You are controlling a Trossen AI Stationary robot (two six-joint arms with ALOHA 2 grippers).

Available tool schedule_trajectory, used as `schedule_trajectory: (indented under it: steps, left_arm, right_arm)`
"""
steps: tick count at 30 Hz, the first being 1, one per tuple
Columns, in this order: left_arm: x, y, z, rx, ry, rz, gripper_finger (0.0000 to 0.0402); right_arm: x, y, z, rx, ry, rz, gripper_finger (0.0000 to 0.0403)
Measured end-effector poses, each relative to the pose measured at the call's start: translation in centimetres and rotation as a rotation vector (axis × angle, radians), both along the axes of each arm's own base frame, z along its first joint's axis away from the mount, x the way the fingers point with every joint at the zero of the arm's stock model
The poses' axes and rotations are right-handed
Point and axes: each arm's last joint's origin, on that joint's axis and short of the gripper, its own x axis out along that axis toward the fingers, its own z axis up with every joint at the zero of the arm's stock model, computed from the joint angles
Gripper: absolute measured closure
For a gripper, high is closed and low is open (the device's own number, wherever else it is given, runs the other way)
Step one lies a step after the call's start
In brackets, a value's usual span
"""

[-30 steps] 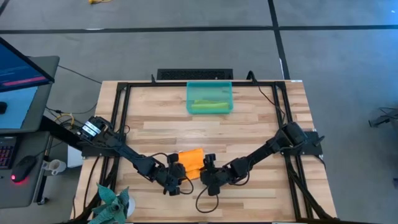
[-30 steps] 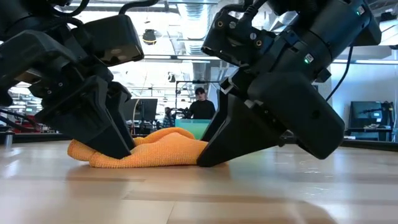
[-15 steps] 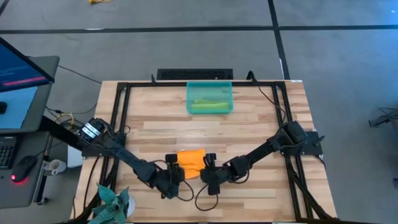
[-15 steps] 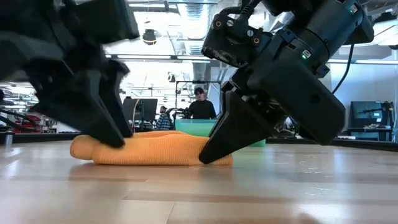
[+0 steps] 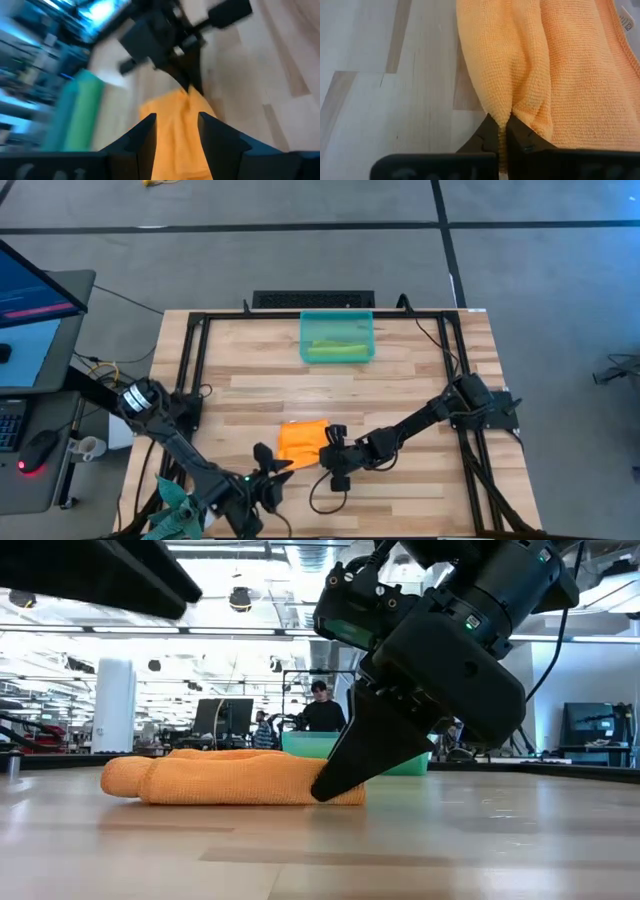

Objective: Roll microfiber towels into tight, uniform cylinder then place into a basket
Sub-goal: Roll the yellow microfiber towel

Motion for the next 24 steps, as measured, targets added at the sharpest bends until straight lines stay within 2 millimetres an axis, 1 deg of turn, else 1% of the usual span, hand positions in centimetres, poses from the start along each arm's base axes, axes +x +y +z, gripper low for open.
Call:
schedule_trajectory:
  steps: [3, 6, 9, 12, 15, 18, 21, 24]
  left_arm:
    - [-0.6, -0.5, 0.0, 0.09, -0.05, 0.008, 0.0265]
    - [-0.5, -0.8, 0.0, 0.121, -0.059, -0.015, 0.0265]
    - [-0.2, -1.2, 0.2, 0.105, -0.079, -0.029, 0.0265]
    - [-0.2, -1.2, 0.2, 0.107, -0.058, -0.046, 0.0265]
    - [0.1, -0.8, -0.2, 0.022, 0.018, -0.063, 0.0265]
    - [0.5, 0.0, -0.6, -0.059, 0.094, -0.058, 0.0265]
    - [1.1, 0.9, -0.9, -0.128, 0.151, -0.025, 0.0265]
    - [1.7, 1.9, -1.1, -0.202, 0.182, 0.024, 0.0264]
  right_arm:
    - [0.0, 0.0, 0.0, 0.0, -0.001, -0.001, 0.0373]
    - [0.0, 0.0, 0.0, 0.001, 0.0, -0.001, 0.0364]
    - [0.0, 0.0, 0.0, 0.002, 0.003, -0.001, 0.0368]
    - [0.0, 0.0, 0.0, 0.004, 0.005, -0.006, 0.0379]
    - [0.0, 0.0, 0.0, 0.014, 0.005, -0.019, 0.0382]
    - [0.0, 0.0, 0.0, 0.014, 0.005, -0.02, 0.0372]
    - [0.0, 0.0, 0.0, 0.014, 0.005, -0.021, 0.0366]
    - [0.0, 0.0, 0.0, 0.014, 0.005, -0.021, 0.0371]
